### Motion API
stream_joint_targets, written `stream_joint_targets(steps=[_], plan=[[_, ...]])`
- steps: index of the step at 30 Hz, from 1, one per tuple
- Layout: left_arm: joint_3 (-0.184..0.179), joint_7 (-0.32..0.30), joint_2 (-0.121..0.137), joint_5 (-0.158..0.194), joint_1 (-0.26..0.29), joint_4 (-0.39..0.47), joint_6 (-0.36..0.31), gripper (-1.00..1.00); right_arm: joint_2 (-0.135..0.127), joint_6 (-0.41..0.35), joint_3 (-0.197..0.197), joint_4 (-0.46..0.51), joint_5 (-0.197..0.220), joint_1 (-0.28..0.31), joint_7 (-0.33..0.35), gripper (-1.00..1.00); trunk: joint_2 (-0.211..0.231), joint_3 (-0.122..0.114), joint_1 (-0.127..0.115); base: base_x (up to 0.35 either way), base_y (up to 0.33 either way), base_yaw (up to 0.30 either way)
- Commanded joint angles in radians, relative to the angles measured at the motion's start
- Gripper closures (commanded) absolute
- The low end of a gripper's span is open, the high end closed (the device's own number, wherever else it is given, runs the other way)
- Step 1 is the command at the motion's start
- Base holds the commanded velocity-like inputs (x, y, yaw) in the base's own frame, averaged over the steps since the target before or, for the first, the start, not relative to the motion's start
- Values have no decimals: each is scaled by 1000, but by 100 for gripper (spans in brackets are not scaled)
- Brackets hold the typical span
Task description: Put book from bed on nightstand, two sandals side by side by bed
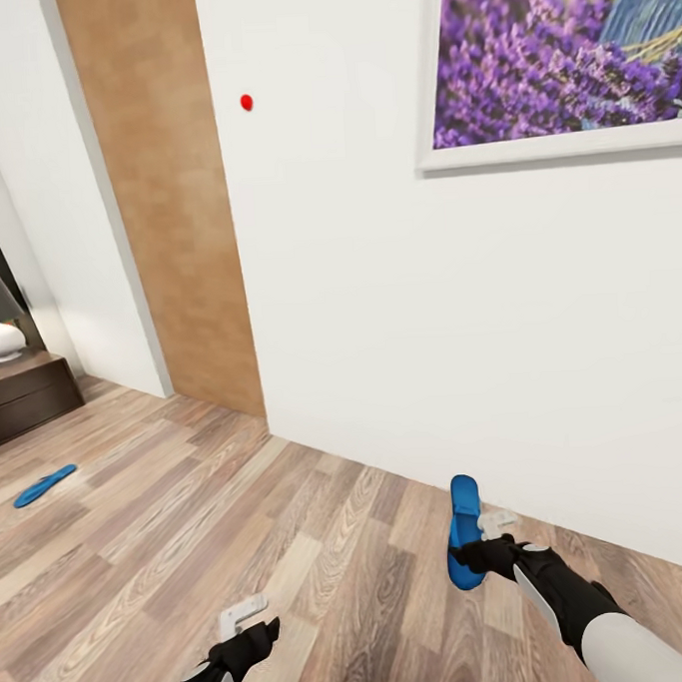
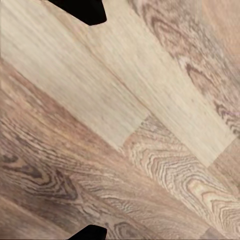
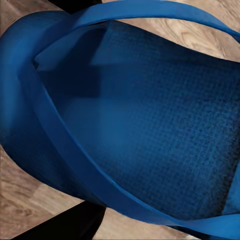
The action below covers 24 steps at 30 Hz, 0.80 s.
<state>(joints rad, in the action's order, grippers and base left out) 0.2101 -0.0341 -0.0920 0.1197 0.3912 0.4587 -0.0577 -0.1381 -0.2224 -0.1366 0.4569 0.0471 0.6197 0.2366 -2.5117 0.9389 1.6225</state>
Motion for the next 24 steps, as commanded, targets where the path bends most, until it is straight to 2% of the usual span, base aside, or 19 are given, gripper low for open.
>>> stream_joint_targets(steps=[1,11,16,19,24], plan=[[0,0,0,0,0,0,0,-100,0,0,0,0,0,0,0,100,0,0,0,271,41,258],[0,-1,0,0,0,0,0,-100,0,1,0,0,0,0,0,100,0,0,0,298,25,249],[0,-1,0,0,0,0,1,-100,-1,9,1,-4,0,1,2,100,0,0,0,50,0,45],[0,-1,0,0,0,0,1,-100,-2,58,-6,-28,-2,0,4,100,0,0,0,5,0,5],[0,-1,0,0,0,0,1,-100,0,81,-19,-36,0,0,-2,100,0,0,0,0,0,70]])
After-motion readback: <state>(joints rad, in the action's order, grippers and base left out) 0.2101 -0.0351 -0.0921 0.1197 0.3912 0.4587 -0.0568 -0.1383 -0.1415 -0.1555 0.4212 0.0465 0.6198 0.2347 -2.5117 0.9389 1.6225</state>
